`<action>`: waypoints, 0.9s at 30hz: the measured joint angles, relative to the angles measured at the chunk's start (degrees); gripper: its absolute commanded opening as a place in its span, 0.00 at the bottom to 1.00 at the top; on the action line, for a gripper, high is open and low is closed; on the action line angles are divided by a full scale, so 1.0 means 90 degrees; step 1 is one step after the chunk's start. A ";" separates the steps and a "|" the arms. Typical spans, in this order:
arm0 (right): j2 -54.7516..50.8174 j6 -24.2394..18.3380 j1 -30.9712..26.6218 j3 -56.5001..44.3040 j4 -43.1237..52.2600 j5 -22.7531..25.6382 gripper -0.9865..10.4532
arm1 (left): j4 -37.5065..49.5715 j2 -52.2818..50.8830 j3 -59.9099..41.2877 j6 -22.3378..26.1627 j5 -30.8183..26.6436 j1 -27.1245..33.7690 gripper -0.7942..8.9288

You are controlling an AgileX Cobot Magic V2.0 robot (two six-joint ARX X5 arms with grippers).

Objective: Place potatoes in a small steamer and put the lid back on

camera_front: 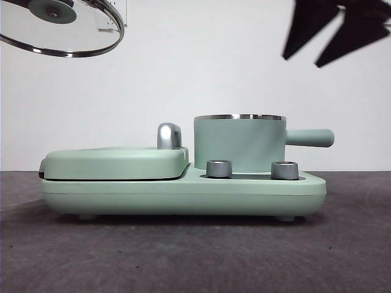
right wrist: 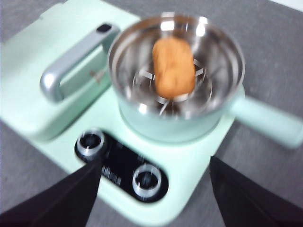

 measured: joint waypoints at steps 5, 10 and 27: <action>-0.1171 0.0063 0.0000 -0.1180 0.0180 0.0000 0.35 | 0.0000 0.0002 0.0000 0.0000 0.0005 -0.0002 0.10; -0.2259 0.0066 0.0000 -0.1977 0.0274 0.0000 0.32 | 0.0005 0.0107 0.0000 0.0000 0.0279 -0.0012 0.10; -0.3181 0.0571 0.0000 -0.2242 -0.0262 0.0000 0.32 | 0.2994 0.2081 0.0000 0.0000 0.0469 -0.1081 0.10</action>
